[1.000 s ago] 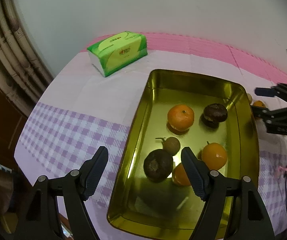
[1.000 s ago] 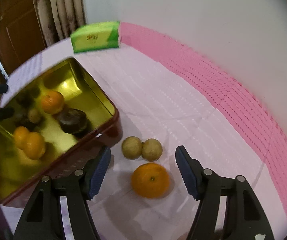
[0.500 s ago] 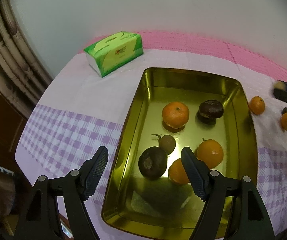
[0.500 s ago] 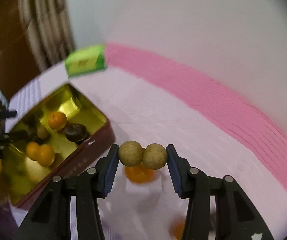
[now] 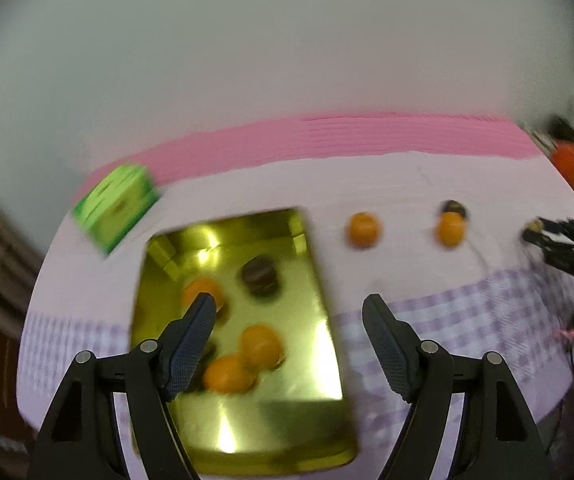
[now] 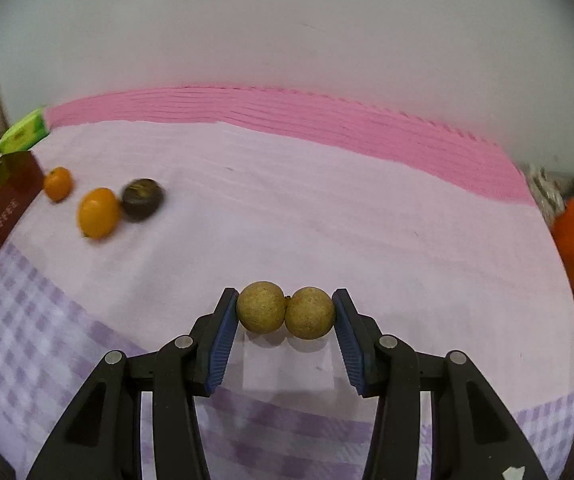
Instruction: Organize fruits
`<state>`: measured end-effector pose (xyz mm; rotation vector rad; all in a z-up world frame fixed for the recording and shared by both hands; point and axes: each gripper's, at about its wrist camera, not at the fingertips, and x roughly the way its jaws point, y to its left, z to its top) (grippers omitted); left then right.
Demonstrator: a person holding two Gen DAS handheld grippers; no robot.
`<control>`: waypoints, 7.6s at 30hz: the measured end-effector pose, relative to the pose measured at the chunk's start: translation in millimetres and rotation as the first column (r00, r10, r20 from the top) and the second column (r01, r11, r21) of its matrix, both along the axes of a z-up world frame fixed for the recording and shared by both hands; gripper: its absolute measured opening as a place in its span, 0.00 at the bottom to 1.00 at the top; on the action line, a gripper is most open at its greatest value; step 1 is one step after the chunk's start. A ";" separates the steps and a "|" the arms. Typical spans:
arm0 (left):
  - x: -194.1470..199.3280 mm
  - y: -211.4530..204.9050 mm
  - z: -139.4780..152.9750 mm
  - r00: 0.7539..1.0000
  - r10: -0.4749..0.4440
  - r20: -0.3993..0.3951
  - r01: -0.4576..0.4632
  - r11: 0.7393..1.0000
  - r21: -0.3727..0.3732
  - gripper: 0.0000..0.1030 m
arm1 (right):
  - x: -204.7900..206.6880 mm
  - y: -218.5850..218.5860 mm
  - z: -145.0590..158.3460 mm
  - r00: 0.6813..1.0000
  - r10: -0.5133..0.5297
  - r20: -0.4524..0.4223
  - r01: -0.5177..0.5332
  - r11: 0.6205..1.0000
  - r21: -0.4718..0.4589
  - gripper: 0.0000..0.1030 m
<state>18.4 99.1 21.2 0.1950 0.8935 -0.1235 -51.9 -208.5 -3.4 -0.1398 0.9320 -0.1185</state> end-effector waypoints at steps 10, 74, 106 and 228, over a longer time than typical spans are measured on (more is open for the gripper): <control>92.7 -70.9 -16.4 0.959 -0.257 -0.117 0.266 0.962 0.067 0.74 | 2.0 -13.9 -2.8 0.999 -0.041 0.014 0.039 0.994 0.106 0.43; -18.6 41.6 -36.7 0.973 0.202 -0.107 -0.213 0.971 -0.104 0.38 | 7.7 -12.0 -6.5 1.000 -0.019 -0.005 0.019 0.997 0.077 0.49; -12.3 55.7 -54.4 0.945 0.224 -0.237 -0.255 0.961 -0.107 0.38 | 8.6 -12.0 -7.1 1.000 -0.016 -0.006 0.016 0.997 0.075 0.51; -62.9 137.7 -4.5 0.842 0.539 -0.033 -0.540 0.841 -0.045 0.81 | -11.2 201.7 65.7 0.889 0.443 0.119 -0.451 0.798 0.399 0.23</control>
